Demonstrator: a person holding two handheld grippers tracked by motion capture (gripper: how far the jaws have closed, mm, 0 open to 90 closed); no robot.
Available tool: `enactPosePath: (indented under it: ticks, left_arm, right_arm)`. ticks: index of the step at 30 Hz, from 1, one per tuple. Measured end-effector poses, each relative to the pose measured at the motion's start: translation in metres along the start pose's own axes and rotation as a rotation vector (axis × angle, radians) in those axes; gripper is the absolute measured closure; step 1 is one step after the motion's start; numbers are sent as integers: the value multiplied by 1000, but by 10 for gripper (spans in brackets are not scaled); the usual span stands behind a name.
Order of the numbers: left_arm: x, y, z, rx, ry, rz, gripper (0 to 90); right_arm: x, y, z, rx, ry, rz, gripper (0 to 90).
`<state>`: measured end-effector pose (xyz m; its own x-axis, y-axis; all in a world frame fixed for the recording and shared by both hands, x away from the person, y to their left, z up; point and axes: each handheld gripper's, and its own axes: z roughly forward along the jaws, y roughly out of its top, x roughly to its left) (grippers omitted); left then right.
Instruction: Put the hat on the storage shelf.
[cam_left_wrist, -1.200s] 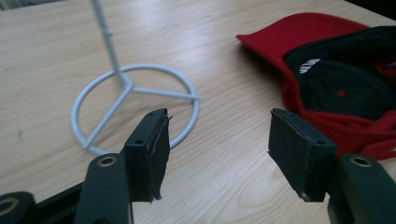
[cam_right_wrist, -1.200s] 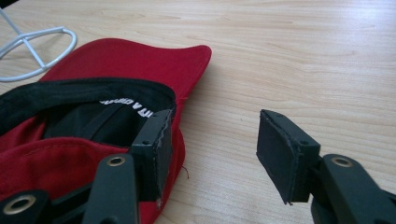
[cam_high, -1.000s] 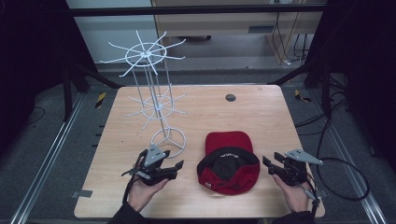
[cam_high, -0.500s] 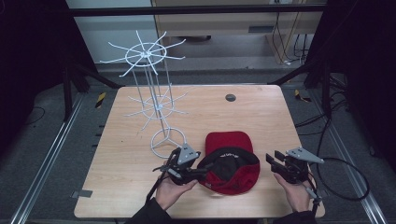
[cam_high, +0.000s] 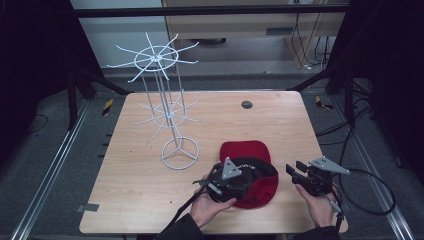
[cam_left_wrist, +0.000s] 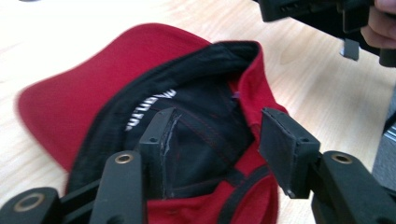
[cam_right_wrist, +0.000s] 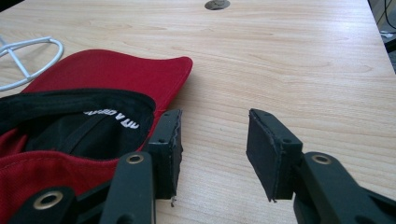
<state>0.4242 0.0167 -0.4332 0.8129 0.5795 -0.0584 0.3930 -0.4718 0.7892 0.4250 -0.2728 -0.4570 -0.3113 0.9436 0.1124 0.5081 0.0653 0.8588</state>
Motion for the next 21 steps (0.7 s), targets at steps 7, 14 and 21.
enactPosePath:
  ticks: [7,14,21]
  left_arm:
    - [-10,1,14,42,-17,14,513]
    - [-16,-2,32,96,-61,0,604]
    - [-17,1,31,75,-94,-27,822]
  right_arm:
    - [1,0,1,5,23,8,534]
    - [1,0,3,10,31,4,510]
    - [1,-1,4,11,37,1,492]
